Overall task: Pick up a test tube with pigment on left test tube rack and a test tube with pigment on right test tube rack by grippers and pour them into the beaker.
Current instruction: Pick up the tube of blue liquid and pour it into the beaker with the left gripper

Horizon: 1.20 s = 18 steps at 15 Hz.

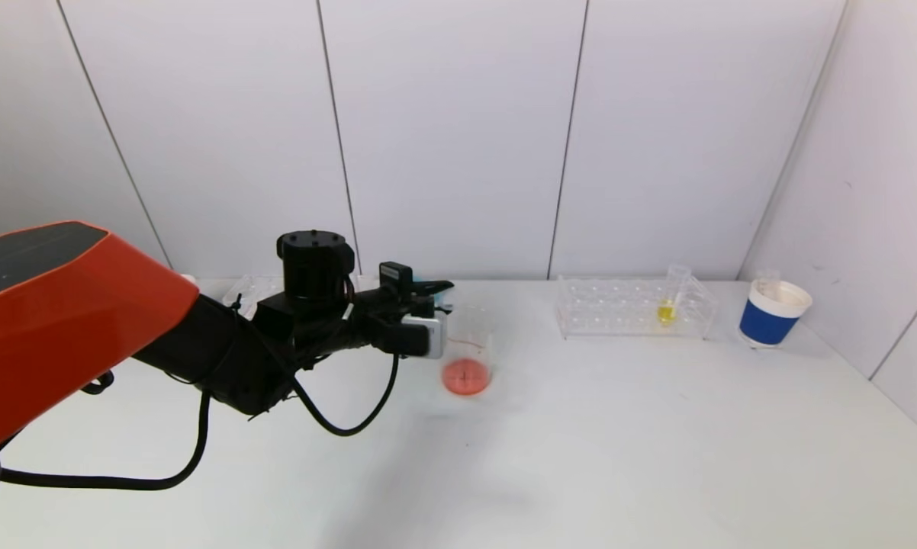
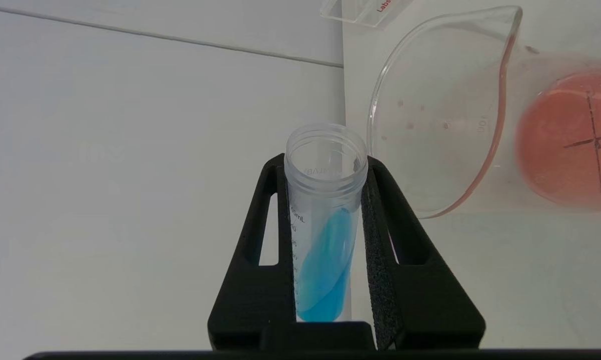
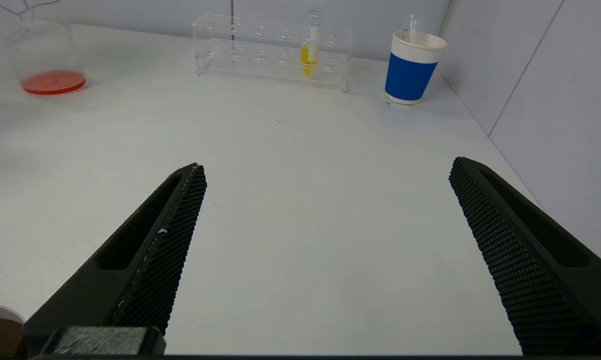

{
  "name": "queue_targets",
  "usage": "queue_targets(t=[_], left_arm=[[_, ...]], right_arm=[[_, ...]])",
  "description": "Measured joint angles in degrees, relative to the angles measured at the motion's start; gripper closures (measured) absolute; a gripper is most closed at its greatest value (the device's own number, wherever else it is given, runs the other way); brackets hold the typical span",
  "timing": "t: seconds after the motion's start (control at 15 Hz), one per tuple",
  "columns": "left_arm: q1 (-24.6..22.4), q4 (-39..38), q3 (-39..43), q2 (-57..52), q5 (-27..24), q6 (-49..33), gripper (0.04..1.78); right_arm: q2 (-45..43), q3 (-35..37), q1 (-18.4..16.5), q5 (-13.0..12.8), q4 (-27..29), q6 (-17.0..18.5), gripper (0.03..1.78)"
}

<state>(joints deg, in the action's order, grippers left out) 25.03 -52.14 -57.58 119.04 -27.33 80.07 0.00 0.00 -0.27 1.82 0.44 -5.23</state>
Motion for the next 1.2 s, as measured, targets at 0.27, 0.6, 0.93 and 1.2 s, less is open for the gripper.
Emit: queue_targets(t=[0.27, 0.6, 0.93, 1.2], left_arm=[[0.0, 0.0, 0.0, -0.1, 0.0, 0.4, 1.4], [0.4, -0.1, 0.0, -0.2, 0.0, 2.0, 1.4], [1.1, -0.3, 0.3, -0.6, -0.8, 2.0, 1.4], [1.1, -0.3, 0.5, -1.1, -1.4, 2.7, 1.4]], right_arm=[[0.0, 0.0, 0.0, 0.0, 0.0, 0.0, 0.04], [0.0, 0.0, 0.0, 0.0, 0.0, 0.0, 0.04], [0.0, 0.0, 0.0, 0.0, 0.0, 0.0, 0.04], [0.0, 0.0, 0.0, 0.0, 0.0, 0.0, 0.04]])
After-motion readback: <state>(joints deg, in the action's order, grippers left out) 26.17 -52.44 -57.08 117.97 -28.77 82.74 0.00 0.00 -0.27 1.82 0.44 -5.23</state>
